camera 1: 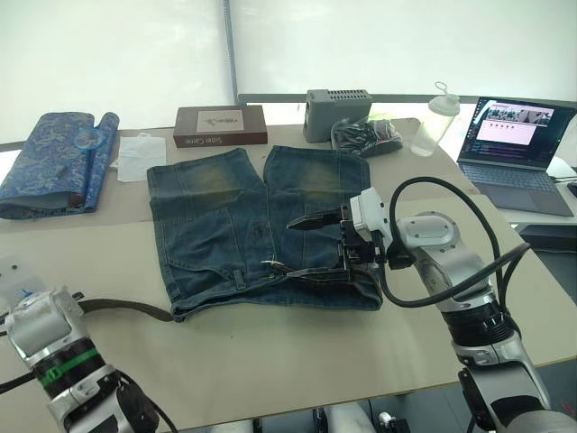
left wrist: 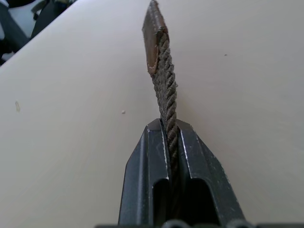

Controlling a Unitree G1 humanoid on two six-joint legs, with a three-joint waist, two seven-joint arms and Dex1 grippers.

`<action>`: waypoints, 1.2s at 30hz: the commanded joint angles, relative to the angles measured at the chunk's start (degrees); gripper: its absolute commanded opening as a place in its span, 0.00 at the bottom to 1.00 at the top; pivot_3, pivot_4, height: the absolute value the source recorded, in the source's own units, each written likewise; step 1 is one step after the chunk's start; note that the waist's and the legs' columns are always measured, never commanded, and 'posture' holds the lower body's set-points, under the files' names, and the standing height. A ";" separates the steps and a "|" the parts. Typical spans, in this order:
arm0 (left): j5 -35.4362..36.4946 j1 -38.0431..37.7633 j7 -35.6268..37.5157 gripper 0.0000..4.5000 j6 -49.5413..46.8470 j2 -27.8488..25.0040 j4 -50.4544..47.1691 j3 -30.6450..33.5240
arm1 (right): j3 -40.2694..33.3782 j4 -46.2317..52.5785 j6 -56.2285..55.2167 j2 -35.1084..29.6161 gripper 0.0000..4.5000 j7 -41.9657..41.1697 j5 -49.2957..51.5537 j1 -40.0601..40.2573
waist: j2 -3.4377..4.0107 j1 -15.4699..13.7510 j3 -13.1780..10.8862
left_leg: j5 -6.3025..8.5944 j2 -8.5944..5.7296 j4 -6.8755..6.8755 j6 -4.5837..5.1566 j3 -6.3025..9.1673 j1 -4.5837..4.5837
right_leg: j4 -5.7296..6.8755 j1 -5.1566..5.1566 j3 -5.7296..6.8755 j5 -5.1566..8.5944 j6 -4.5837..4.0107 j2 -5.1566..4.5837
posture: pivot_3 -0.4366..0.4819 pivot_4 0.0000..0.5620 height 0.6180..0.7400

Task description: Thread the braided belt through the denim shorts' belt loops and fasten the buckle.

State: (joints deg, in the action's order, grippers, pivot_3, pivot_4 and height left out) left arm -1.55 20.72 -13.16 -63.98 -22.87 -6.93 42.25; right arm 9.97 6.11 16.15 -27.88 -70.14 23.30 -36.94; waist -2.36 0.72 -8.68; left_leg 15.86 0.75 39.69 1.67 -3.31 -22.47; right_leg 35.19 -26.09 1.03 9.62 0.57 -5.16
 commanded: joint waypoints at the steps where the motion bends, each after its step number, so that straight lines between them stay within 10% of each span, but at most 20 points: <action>1: 5.77 -6.99 15.76 0.02 7.24 -6.19 -12.01 -8.30 | -1.54 1.08 1.28 -0.86 0.99 1.69 0.45 0.01 | -0.01 -0.02 0.00 | 0.13 0.00 0.00 -0.22 0.00 -0.03 | -0.02 -0.04 -0.01 0.00 0.00 -0.01 | 0.48 0.27 1.00; 18: -6.32 -26.10 52.31 0.02 61.93 -39.26 -18.68 -36.58 | 1.76 9.15 5.78 -4.62 0.99 7.54 -2.69 7.17 | 0.30 -0.05 -0.18 | -0.07 0.07 -0.09 0.11 -0.06 -0.23 | -0.18 -0.20 0.08 0.19 -0.36 -0.02 | 0.48 0.27 1.00; 36: -12.70 -27.40 59.70 0.02 67.48 -41.01 -20.42 -37.87 | 2.95 13.38 8.34 -4.30 0.99 11.12 -3.00 9.67 | 0.35 -0.62 -0.22 | -0.08 0.19 0.13 0.19 -0.17 -0.30 | -0.18 -0.13 0.21 0.13 -0.03 0.75 | 0.48 0.27 1.00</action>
State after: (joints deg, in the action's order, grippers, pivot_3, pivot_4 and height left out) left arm -13.64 -6.56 46.13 2.25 -63.10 -26.63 2.46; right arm 13.18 17.28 24.18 -32.14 -59.22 19.75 -26.57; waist -2.01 0.10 -8.90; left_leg 15.78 0.94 39.82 1.86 -3.48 -22.77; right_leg 35.00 -26.23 1.23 9.75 0.54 -4.40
